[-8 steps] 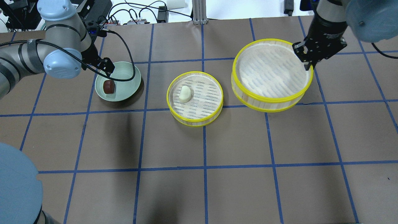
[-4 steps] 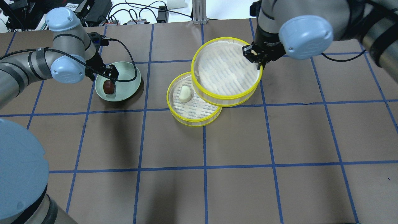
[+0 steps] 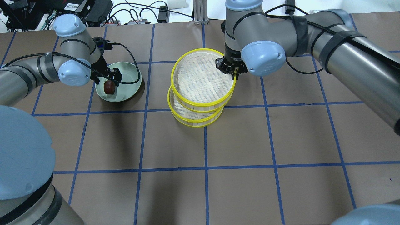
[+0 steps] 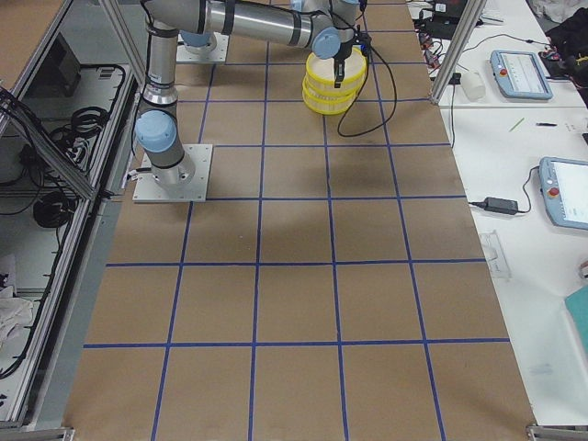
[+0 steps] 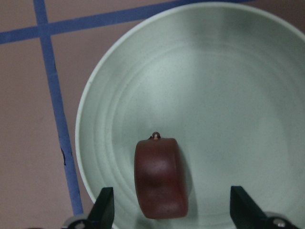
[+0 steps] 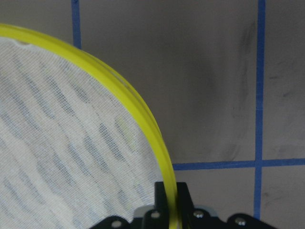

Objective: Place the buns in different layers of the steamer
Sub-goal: 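Grasp the dark brown bun with the left gripper and lift it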

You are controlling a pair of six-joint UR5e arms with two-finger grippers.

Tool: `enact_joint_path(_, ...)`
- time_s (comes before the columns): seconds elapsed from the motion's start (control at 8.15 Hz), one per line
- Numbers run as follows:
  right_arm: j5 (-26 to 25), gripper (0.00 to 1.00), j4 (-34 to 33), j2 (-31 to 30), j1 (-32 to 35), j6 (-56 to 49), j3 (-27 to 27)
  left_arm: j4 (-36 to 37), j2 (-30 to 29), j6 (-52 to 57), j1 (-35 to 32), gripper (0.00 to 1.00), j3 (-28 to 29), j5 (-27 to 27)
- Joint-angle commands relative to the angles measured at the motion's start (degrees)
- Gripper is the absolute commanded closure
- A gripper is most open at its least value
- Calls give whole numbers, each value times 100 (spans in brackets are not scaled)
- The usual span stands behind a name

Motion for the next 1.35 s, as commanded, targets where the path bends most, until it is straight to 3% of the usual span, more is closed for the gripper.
enact_joint_path(0.0, 6, 100, -106, 171, 77, 281, 43, 159, -189, 10, 5, 12, 9, 17)
enact_joint_path(0.37, 58, 100, -62, 172, 94, 345, 70, 124, -268, -16, 5, 13, -70, 17)
enact_joint_path(0.49, 241, 100, -71, 172, 94, 380, 105, 124, -260, -16, 5, 25, -70, 17)
enact_joint_path(0.61, 252, 100, -71, 163, 103, 432, 122, 124, -260, 36, 5, 66, -61, 17)
enact_joint_path(0.74, 252, 100, -71, 180, 103, 450, 140, 124, -260, 63, 5, 90, -61, 17)
enact_joint_path(0.86, 252, 100, -71, 172, 103, 502, 192, 124, -225, 89, 5, 100, -44, 17)
enact_joint_path(1.23, 252, 100, -123, 216, 103, 547, 237, 98, -76, 54, -3, 100, 9, 26)
